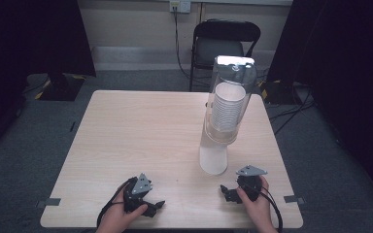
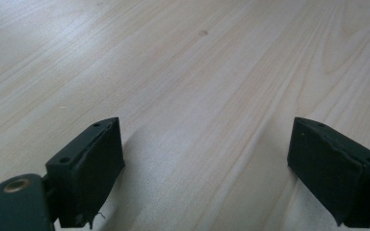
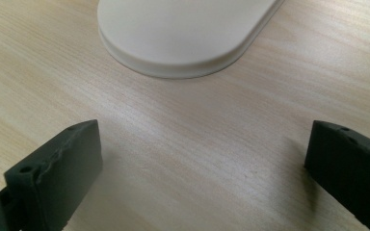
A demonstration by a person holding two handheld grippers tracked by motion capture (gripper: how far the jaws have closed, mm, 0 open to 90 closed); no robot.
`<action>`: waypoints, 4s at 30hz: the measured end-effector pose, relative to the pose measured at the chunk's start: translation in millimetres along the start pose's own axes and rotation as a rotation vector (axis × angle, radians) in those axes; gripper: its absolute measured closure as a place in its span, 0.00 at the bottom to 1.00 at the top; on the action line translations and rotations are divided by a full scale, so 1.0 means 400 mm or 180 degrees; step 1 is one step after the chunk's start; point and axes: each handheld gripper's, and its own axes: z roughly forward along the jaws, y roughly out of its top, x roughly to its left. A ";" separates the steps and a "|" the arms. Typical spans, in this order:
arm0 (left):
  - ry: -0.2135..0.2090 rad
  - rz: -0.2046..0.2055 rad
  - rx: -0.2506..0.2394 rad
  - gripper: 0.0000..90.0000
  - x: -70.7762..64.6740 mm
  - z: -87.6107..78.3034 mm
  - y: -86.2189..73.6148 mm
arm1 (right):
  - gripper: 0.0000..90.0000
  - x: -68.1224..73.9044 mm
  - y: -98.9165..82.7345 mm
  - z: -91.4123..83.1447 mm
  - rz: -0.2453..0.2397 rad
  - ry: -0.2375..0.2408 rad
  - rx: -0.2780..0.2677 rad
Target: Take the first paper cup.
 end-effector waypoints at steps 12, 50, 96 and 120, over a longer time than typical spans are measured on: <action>0.0007 -0.0002 0.0020 0.11 -0.001 0.003 0.003 | 0.28 -0.005 0.005 -0.010 0.0133 -0.0018 -0.0218; -0.0008 -0.0085 -0.0004 0.08 -0.006 0.012 0.006 | 0.26 0.005 0.278 -0.043 -0.0021 0.0141 -0.1305; 0.0029 -0.0057 0.0032 0.08 -0.006 0.011 0.008 | 0.38 0.002 0.250 -0.027 -0.0160 0.0109 -0.1602; 0.0040 -0.0055 0.0031 0.08 -0.007 0.010 0.008 | 0.41 -0.004 0.144 0.072 -0.0137 0.0147 -0.0875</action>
